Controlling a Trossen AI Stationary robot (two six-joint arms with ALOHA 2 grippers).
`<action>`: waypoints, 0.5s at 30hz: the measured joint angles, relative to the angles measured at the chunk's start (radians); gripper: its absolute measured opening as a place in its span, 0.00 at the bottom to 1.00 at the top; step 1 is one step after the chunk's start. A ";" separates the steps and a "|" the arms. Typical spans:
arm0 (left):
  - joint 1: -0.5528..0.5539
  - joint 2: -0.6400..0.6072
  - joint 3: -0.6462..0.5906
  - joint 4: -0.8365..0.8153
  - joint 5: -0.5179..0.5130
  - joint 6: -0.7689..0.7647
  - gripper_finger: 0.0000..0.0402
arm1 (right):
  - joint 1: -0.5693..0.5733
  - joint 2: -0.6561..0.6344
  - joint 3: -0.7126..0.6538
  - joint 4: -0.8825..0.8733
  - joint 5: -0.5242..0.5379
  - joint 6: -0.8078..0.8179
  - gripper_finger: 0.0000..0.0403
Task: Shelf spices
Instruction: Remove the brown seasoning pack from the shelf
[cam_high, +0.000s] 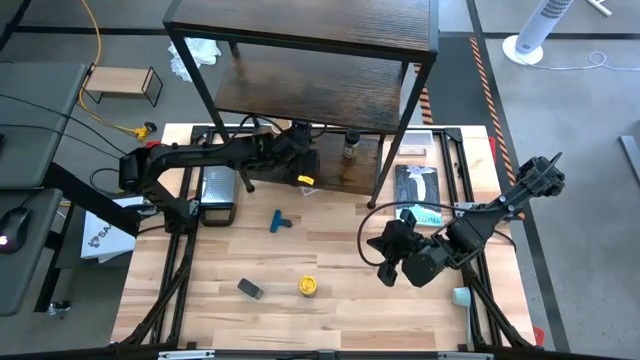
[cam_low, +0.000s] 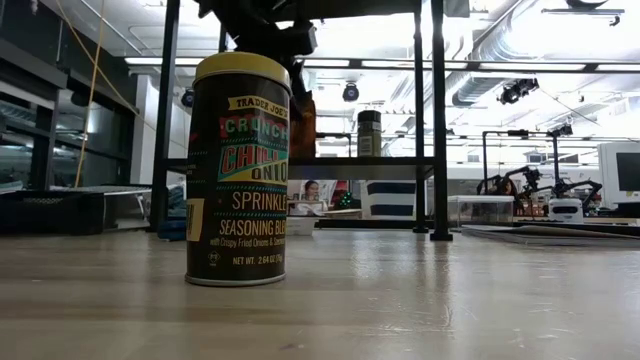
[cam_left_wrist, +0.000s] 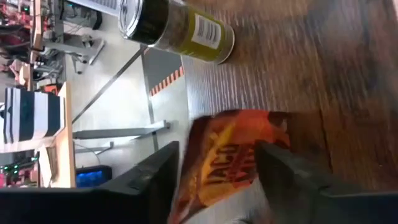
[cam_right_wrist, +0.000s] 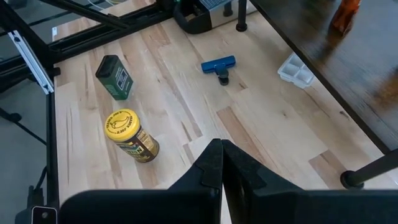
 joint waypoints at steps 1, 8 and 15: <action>0.000 0.000 0.000 0.000 0.004 -0.001 0.45 | 0.000 0.000 0.000 0.000 0.000 0.000 0.00; -0.012 0.000 0.001 -0.003 -0.039 -0.089 0.05 | 0.000 0.000 0.000 0.000 -0.007 0.000 0.00; -0.128 -0.031 0.123 -0.238 -0.081 -0.392 0.00 | 0.001 0.000 0.000 0.000 -0.010 -0.009 0.00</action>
